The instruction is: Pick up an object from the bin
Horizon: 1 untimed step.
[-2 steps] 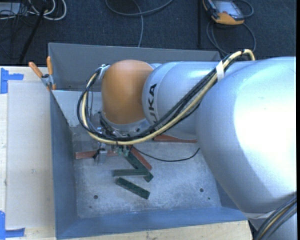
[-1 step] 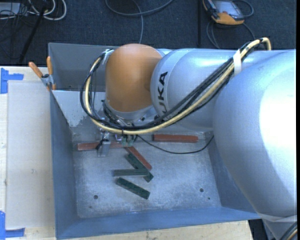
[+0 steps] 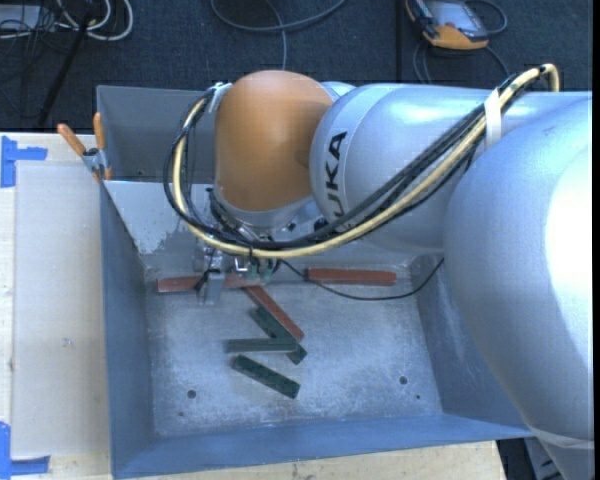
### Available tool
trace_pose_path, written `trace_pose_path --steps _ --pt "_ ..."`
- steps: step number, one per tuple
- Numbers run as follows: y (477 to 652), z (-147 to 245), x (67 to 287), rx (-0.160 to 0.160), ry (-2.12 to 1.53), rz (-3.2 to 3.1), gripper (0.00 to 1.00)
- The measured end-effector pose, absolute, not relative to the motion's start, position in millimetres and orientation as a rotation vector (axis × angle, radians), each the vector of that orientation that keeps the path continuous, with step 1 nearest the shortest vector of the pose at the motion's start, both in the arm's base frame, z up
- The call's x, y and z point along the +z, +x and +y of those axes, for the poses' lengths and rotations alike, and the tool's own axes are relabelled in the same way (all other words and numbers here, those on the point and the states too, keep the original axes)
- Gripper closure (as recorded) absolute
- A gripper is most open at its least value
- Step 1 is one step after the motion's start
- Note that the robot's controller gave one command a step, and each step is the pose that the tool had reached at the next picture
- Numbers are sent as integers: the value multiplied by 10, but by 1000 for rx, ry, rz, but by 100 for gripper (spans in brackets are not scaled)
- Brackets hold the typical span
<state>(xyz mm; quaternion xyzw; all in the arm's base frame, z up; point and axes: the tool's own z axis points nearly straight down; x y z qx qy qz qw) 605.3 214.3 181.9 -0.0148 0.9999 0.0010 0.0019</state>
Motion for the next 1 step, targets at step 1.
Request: trace_pose_path --steps 1 --pt "6058 2142 1868 2 -46 3140 100"
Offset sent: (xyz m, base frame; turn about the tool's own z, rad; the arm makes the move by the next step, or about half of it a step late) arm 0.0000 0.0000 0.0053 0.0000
